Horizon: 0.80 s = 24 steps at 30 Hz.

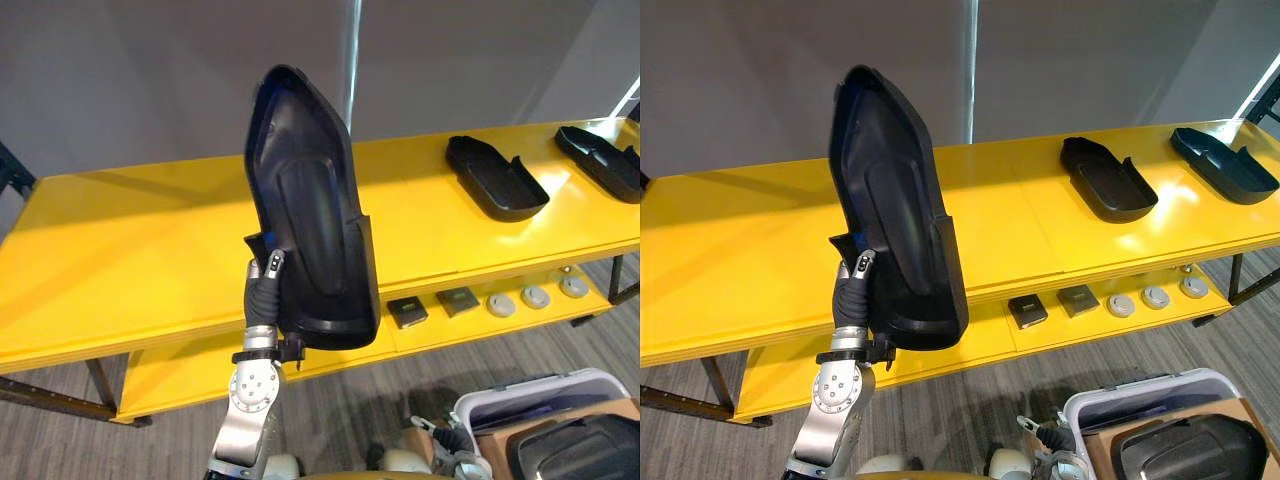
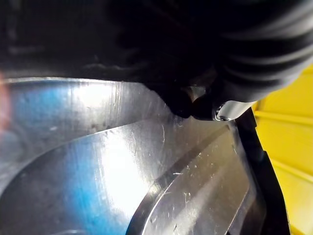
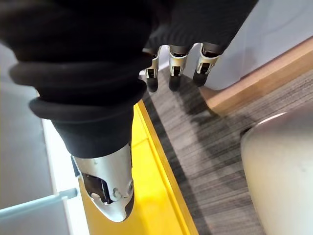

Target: Walk over and take plastic housings, then place them on the shelf

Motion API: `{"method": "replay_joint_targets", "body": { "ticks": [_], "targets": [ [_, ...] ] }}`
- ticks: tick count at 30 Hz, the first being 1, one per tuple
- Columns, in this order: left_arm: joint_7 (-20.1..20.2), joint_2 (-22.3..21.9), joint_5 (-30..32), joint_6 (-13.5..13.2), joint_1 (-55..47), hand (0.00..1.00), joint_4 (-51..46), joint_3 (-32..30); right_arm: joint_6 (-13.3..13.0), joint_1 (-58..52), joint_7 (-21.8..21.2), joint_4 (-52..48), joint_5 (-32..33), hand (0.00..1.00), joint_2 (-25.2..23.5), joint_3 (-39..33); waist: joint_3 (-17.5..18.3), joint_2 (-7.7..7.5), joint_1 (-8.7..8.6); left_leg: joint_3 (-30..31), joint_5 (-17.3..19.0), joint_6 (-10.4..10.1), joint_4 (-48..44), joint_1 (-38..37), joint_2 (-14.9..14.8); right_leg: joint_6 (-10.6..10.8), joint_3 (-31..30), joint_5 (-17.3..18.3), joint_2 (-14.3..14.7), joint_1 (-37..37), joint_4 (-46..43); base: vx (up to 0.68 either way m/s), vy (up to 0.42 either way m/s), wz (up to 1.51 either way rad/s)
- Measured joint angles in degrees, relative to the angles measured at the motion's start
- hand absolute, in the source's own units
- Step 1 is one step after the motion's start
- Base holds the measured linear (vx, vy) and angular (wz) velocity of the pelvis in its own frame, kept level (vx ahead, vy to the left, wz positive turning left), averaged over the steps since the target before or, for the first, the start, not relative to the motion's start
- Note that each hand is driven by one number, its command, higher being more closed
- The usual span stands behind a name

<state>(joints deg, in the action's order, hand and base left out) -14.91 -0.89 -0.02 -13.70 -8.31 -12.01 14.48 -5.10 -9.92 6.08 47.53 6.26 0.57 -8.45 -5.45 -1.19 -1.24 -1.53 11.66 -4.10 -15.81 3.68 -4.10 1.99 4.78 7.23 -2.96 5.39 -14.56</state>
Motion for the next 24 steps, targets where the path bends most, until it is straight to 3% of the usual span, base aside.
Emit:
{"method": "replay_joint_targets", "body": {
  "ticks": [4, 11, 18, 24],
  "targets": [
    [0.01, 0.13, -0.35, 0.17, 0.51, 1.0, 2.16, 0.82, -0.06, 0.18, 0.01, 0.54, -0.01, 0.0, 0.41, -0.14, 0.48, -0.15, -0.23, 0.15, -2.53, -0.36, 5.16, -2.66, -0.24, -0.6, 0.58, -0.95, 0.46, -1.49, 3.22, 0.12, -0.067, 0.06],
    [-1.11, 2.16, 1.33, 2.17, 5.1, 1.0, 8.3, -1.79, -0.21, 0.95, -0.18, 1.17, -0.17, 0.0, 0.09, -0.03, 0.79, 0.18, -1.02, -0.17, -6.09, 0.67, 11.31, -5.56, 0.19, 0.0, 0.85, -6.95, 0.66, -5.43, 12.07, 0.0, 0.031, -0.01],
    [-7.52, 4.56, 2.91, 4.66, 16.56, 1.0, 20.25, -10.89, -0.19, 0.51, -1.26, 1.21, -1.71, 0.0, 0.01, 0.49, 0.83, 0.1, -1.86, -0.12, -10.13, 0.57, 15.0, -5.9, 1.42, -0.15, 0.98, -9.95, -0.25, -6.03, 16.13, -0.14, 0.002, 0.01],
    [-9.92, 6.28, 2.06, 6.59, 23.67, 1.0, 27.71, -14.95, -0.19, 0.39, -1.35, 1.08, -2.37, 0.0, 1.59, 1.78, 0.89, 0.05, -3.6, -0.14, -13.97, -0.62, 21.03, -6.46, 0.76, -0.09, 1.7, -10.76, 0.5, -5.04, 19.04, -0.17, -0.051, -0.03]
  ]
}}
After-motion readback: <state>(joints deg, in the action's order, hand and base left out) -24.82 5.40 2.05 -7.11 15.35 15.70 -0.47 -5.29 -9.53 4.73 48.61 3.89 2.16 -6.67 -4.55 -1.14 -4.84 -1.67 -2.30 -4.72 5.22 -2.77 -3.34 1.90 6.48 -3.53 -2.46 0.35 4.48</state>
